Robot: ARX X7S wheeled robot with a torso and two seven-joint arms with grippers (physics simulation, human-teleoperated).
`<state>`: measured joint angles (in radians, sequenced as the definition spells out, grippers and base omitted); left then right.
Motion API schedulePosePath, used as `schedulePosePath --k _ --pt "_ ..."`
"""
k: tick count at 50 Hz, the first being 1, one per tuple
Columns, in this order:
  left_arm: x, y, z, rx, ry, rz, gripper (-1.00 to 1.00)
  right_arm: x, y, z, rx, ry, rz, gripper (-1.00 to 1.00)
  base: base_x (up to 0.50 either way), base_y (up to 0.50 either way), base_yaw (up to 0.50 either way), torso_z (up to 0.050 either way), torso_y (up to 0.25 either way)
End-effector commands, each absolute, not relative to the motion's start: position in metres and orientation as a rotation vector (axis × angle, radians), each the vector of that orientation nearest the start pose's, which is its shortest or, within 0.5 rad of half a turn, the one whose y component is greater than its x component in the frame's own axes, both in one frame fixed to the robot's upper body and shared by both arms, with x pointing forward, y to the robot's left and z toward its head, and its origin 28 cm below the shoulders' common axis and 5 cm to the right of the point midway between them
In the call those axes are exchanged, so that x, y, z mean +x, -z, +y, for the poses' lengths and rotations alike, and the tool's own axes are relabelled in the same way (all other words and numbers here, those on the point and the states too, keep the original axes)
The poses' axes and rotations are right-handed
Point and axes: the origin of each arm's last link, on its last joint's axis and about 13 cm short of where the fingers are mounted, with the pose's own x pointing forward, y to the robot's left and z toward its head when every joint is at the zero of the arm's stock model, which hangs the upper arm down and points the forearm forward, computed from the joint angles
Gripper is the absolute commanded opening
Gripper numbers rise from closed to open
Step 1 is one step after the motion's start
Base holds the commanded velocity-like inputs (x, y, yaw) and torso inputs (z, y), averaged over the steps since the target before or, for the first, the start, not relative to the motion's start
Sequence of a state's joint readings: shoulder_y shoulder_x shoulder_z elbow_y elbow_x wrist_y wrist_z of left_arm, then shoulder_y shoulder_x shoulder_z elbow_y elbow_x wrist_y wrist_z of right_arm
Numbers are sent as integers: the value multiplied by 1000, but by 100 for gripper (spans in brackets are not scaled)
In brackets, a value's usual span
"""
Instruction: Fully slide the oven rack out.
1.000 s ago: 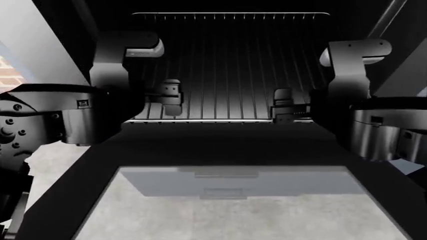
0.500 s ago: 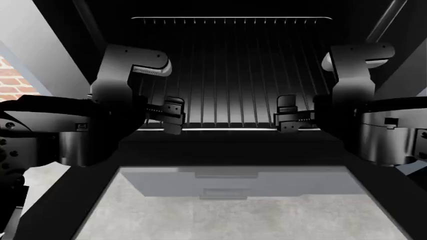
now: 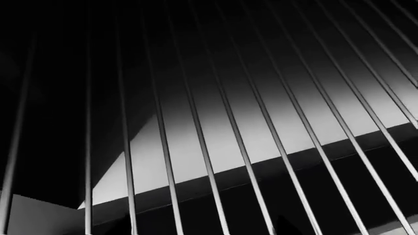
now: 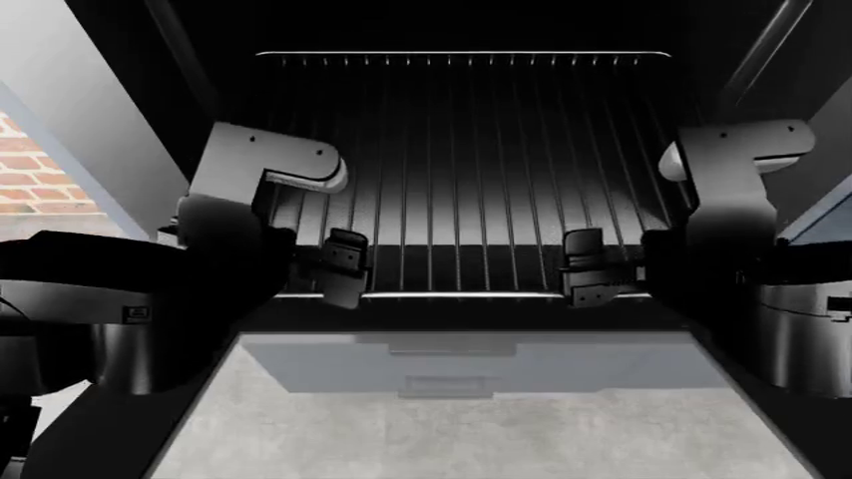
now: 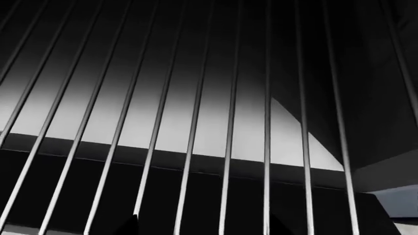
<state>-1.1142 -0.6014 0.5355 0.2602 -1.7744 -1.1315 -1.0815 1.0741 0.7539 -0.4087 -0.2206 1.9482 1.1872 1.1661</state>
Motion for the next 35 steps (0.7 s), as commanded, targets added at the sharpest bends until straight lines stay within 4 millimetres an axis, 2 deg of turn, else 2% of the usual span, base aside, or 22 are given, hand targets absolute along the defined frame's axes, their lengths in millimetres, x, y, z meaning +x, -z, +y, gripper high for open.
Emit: schedulePosePath --k 1,10,17,26,35 --pt "251 -177 221 36 163 937 100 226 -197 -157 -29 -55 935 100 -11 -5 -7 0 -19" --pt "231 -158 224 5 159 994 100 204 -181 -160 -8 -53 987 100 -3 -4 -7 0 -20" --pt "219 -153 231 -14 139 1030 100 192 -174 -164 5 -40 1007 100 8 -4 -13 0 -18" --pt "210 -141 233 -21 133 1078 100 185 -172 -169 12 -14 1024 100 19 -5 -10 0 -17" --pt "205 -135 234 -6 132 1121 100 172 -157 -172 -14 -10 1088 100 23 -4 -12 0 -15"
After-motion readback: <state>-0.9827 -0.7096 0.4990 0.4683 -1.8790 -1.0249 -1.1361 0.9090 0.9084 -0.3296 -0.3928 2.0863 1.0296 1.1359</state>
